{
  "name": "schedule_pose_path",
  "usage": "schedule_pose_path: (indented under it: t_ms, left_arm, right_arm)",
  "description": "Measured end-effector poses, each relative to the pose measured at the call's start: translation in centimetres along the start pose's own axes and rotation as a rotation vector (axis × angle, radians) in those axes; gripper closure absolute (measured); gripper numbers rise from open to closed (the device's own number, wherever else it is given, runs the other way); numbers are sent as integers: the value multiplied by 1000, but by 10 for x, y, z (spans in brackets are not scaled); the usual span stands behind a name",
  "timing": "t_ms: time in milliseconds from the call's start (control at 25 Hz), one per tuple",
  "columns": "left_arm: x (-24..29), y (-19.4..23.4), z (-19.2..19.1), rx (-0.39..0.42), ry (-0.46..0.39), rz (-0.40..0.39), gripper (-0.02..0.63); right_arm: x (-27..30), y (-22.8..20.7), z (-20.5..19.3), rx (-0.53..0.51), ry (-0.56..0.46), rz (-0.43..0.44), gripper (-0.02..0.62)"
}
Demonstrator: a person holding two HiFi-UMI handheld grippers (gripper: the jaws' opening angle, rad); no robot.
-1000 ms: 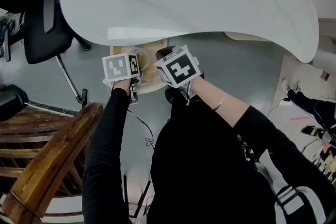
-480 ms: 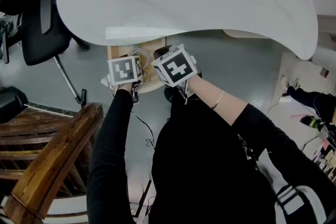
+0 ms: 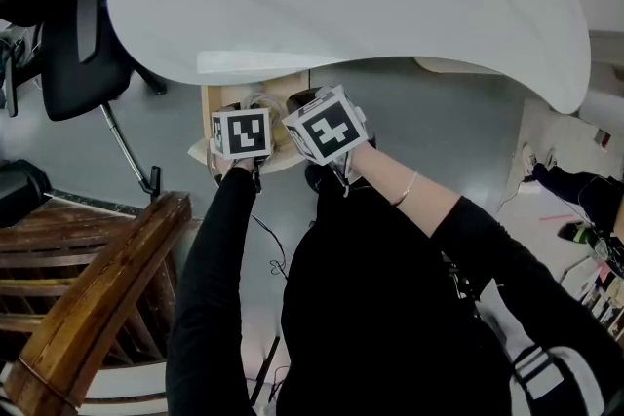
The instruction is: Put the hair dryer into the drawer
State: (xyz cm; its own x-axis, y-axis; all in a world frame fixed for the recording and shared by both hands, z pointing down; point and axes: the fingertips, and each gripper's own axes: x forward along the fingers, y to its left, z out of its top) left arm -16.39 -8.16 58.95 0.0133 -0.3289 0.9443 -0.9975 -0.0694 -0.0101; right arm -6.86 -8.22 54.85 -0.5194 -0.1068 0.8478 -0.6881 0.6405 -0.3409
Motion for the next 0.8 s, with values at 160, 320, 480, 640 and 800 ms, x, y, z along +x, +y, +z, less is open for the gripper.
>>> schedule_pose_path:
  t_ms: [160,320,480,640,800]
  left_arm:
    - [2,-1,0,2,1,-2,472]
    - [6,-5,-4,-4,22,-25,462]
    - [5,-4,-3,4,23,-21,443]
    - [5,-9,-4,3,20,-45,412]
    - [-2,-8,0,10,-6,-36,407]
  right_arm:
    - [-5,-1,2,-2,1,-15,594]
    - [-5,2,3,-2,-2,-9,594]
    - [-2,3,3,-5,-9,-7,594]
    - [-3,2,4,-5,-12,-13,592]
    - [-7,3,5,-11,-18,-17,593]
